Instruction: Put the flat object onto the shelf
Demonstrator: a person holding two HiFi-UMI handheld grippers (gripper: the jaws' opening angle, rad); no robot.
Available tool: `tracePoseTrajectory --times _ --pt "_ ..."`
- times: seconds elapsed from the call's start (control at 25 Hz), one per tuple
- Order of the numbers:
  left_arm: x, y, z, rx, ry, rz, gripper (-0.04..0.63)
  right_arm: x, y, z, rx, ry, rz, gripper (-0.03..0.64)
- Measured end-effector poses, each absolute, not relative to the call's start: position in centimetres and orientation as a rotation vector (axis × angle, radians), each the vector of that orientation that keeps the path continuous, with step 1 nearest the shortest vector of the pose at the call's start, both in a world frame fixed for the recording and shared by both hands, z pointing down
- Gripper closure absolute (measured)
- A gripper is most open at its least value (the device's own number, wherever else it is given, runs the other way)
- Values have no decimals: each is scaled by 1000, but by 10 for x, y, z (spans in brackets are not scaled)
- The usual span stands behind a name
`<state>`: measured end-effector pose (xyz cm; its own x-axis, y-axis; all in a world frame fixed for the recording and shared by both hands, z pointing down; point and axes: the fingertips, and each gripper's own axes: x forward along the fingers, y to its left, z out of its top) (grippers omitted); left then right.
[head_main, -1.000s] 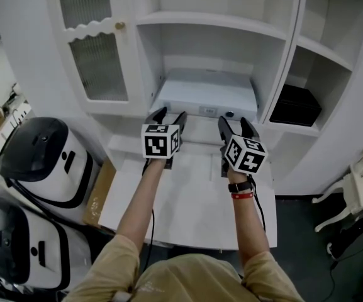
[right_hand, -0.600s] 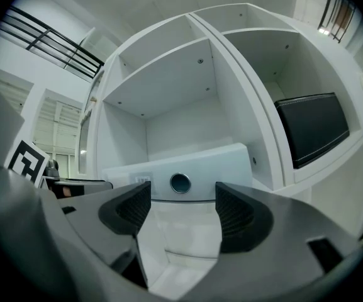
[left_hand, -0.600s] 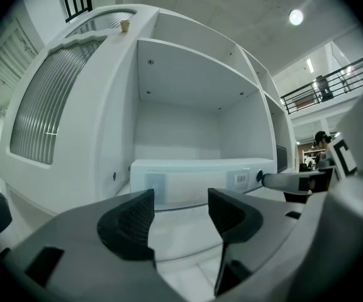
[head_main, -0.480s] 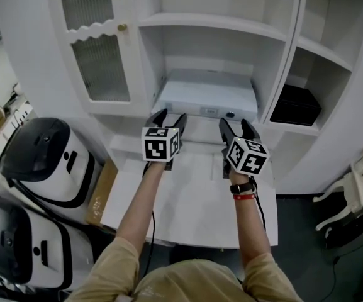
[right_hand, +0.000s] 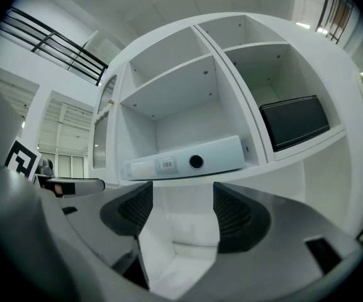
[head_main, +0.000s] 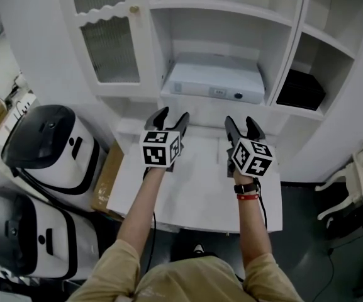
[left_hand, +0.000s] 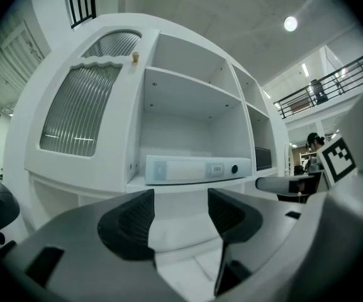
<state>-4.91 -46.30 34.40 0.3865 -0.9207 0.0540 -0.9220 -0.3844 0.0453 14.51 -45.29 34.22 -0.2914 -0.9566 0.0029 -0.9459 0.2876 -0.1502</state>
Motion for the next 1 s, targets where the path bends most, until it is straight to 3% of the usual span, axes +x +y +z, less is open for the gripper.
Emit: tracePoseTrajectory --times 1.0 --pt "-78 -320 392 2617 -1684 9 430 128 -304 397 -1901 2424 -136 422"
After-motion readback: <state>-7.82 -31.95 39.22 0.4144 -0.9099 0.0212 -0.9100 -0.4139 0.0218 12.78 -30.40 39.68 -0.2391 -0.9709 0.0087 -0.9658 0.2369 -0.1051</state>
